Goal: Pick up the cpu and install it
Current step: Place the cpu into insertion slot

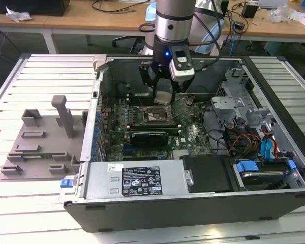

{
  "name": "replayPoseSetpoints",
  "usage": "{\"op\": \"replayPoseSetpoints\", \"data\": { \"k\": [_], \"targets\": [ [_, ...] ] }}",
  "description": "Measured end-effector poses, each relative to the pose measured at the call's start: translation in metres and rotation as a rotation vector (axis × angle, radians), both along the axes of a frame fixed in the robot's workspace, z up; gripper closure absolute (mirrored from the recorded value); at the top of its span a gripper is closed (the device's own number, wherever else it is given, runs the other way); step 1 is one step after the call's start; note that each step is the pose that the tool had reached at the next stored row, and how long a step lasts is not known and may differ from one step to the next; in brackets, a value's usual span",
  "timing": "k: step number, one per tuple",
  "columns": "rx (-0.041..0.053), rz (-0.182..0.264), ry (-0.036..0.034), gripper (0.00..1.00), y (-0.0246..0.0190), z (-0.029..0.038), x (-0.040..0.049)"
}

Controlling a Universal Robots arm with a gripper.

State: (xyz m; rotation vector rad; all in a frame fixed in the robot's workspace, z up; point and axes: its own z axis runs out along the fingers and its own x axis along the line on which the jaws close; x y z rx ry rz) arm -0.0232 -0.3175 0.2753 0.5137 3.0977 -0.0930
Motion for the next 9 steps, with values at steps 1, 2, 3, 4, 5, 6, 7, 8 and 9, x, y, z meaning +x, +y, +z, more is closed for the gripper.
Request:
{"op": "replayPoseSetpoints", "data": {
  "k": [1,2,3,4,5,6,7,8,9],
  "targets": [
    [-0.0002,-0.007,0.0,0.45,0.0,0.0,0.0],
    [-0.0005,-0.014,0.0,0.45,0.0,0.0,0.0],
    [-0.001,-0.026,0.0001,0.45,0.0,0.0,0.0],
    [-0.0016,-0.039,0.0001,0.45,0.0,-0.0001,0.0],
    [-0.0024,-0.053,0.0,0.45,0.0,-0.0002,0.0],
    [-0.0029,-0.069,0.0,0.45,0.0,-0.0002,0.0],
    [-0.0032,-0.079,0.0001,0.45,0.0,-0.0003,0.0],
    [-0.0034,-0.088,0.0001,0.45,0.0,-0.0003,0.0],
    [-0.0043,-0.104,0.0,0.45,0.0,-0.0004,0.0]
  ]
}}
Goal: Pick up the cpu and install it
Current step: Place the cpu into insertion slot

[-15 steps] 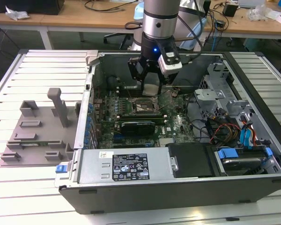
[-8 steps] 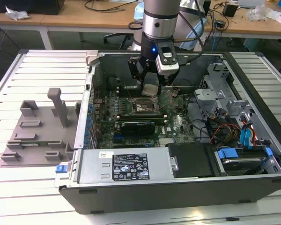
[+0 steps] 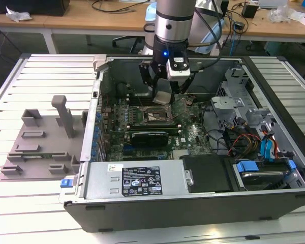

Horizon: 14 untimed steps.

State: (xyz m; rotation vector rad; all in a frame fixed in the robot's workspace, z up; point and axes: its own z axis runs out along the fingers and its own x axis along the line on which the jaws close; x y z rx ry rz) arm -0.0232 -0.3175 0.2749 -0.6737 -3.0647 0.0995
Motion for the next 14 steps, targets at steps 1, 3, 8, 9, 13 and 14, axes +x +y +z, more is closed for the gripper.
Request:
{"op": "replayPoseSetpoints", "data": {
  "k": [1,3,8,9,13,14],
  "targets": [
    [-0.0009,-0.012,0.0,0.45,0.0,0.0,0.0],
    [-0.002,-0.034,0.0,0.45,0.0,-0.0001,0.0],
    [-0.004,-0.075,0.0,0.45,0.0,-0.0003,0.0],
    [-0.0045,-0.082,0.0,0.45,0.0,-0.0003,0.0],
    [-0.0068,-0.114,0.0,0.45,0.0,-0.0003,0.0],
    [-0.0073,-0.122,0.0,0.45,0.0,-0.0003,0.0]
  ]
}}
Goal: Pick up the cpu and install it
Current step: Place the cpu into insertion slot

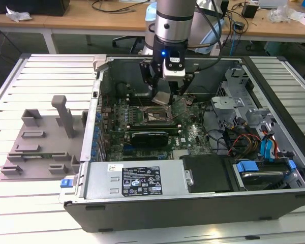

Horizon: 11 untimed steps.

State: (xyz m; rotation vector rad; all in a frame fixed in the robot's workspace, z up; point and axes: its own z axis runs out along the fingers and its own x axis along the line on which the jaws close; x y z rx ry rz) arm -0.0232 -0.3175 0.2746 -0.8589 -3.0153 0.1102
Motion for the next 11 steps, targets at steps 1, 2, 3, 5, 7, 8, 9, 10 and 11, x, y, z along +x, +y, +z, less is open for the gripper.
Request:
{"op": "replayPoseSetpoints", "data": {
  "k": [1,2,3,5,7,8,9,10,11],
  "targets": [
    [-0.0008,-0.013,0.0,0.45,0.0,0.0,0.0],
    [-0.0023,-0.033,0.0,0.45,0.0,-0.0001,0.0],
    [-0.0036,-0.048,0.0,0.45,0.0,-0.0001,0.0],
    [-0.005,-0.066,0.0001,0.45,0.0,-0.0001,0.0],
    [-0.0058,-0.08,0.0001,0.45,0.0,-0.0001,0.0],
    [-0.0062,-0.087,0.0001,0.45,0.0,-0.0001,0.0],
    [-0.0071,-0.101,0.0,0.45,0.0,-0.0001,0.0],
    [-0.0078,-0.112,0.0,0.45,0.0,-0.0002,0.0],
    [-0.0082,-0.121,0.0001,0.45,0.0,-0.0002,0.0]
  ]
}}
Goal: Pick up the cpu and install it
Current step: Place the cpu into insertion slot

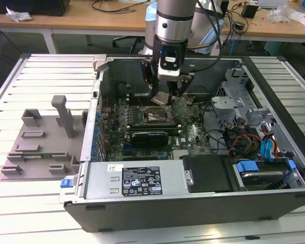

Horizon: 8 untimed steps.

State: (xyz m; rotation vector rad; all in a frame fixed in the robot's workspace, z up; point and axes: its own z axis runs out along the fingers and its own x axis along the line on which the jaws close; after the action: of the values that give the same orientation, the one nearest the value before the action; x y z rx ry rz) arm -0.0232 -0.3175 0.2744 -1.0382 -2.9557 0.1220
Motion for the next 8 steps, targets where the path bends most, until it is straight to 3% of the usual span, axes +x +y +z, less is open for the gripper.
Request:
{"op": "replayPoseSetpoints", "data": {
  "k": [8],
  "targets": [
    [-0.0036,-0.073,0.0,0.45,0.0,-0.0001,0.0]
  ]
}}
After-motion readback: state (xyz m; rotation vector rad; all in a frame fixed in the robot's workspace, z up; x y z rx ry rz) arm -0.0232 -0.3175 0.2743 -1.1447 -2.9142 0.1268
